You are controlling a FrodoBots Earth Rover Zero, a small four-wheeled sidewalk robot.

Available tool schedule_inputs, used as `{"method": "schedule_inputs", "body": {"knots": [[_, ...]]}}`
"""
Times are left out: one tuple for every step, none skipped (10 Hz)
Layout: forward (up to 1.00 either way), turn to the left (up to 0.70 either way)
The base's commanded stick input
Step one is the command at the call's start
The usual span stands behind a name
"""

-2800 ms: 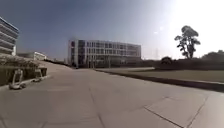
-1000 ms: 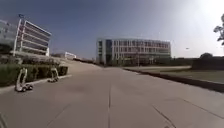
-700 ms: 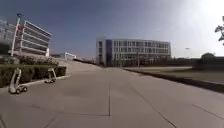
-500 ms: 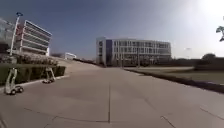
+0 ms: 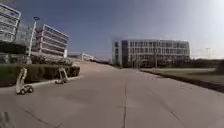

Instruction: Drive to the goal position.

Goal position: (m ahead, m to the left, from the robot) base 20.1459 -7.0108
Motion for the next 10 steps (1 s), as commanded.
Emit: {"method": "schedule_inputs", "body": {"knots": [[0.7,0.03],[0.7,0.02],[0.7,0.01],[0.7,0.0],[0.7,0.0],[0.7,0.0],[0.7,0.0],[0.7,0.0],[0.7,0.0],[0.7,0.0]]}}
